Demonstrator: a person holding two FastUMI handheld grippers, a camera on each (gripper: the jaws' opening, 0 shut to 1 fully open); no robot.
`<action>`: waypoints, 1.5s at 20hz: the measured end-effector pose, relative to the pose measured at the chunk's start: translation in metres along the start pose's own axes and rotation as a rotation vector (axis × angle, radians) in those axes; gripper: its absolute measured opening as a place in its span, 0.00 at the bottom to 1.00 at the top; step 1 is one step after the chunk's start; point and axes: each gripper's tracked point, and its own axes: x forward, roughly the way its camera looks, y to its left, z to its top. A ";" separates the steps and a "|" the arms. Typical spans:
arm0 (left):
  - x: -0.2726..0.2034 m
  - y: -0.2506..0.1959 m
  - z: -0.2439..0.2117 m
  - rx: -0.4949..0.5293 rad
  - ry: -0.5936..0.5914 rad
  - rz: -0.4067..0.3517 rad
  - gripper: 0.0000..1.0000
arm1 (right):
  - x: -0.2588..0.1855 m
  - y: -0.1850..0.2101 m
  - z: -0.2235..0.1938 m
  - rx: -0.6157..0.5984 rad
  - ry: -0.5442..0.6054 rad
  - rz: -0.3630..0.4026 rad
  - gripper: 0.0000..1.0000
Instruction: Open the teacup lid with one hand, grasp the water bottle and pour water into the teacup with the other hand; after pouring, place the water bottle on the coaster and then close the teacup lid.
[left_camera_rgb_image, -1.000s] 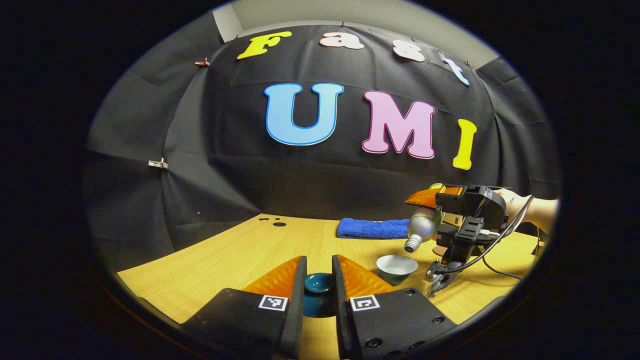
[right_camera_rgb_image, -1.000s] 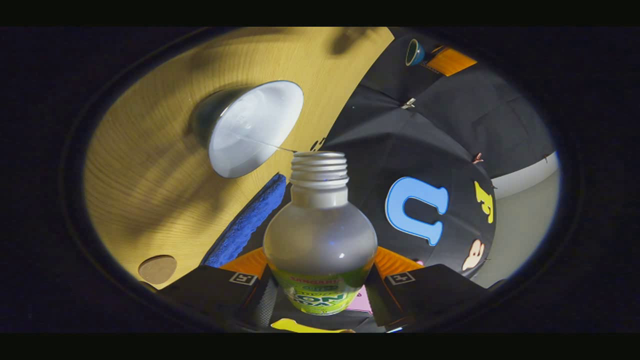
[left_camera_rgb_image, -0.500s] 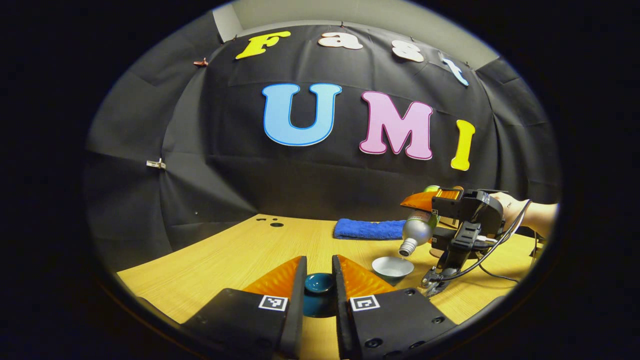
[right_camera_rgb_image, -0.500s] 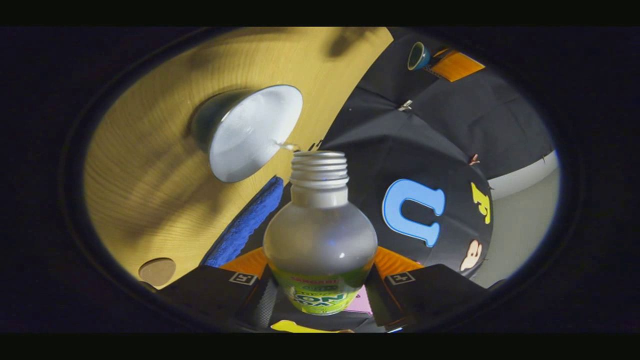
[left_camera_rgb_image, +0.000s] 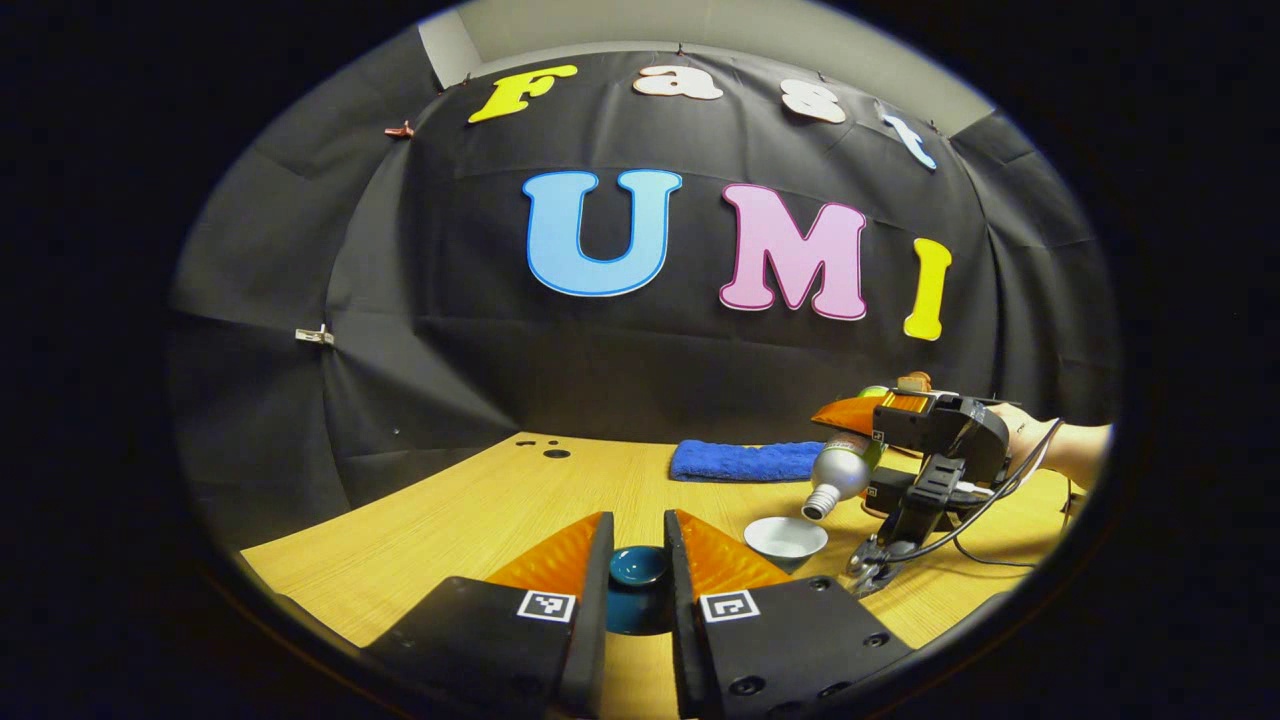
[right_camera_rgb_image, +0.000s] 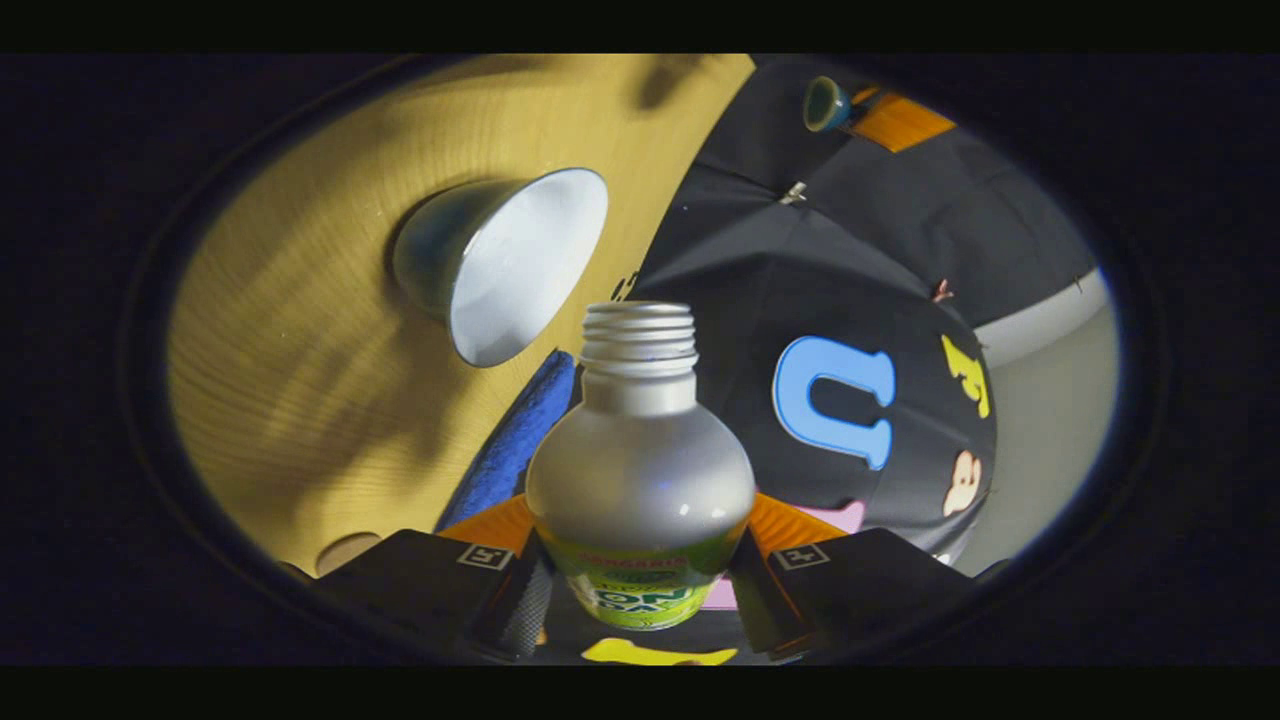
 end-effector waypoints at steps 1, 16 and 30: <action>0.000 0.000 0.001 0.001 0.000 0.003 0.31 | -0.001 0.006 -0.001 0.057 0.007 0.013 0.78; 0.008 -0.041 0.006 -0.007 -0.001 -0.070 0.31 | -0.080 0.014 -0.088 0.998 0.256 0.022 0.79; 0.006 -0.067 0.004 0.009 0.006 -0.109 0.31 | -0.058 0.000 -0.130 1.882 0.158 -0.042 0.79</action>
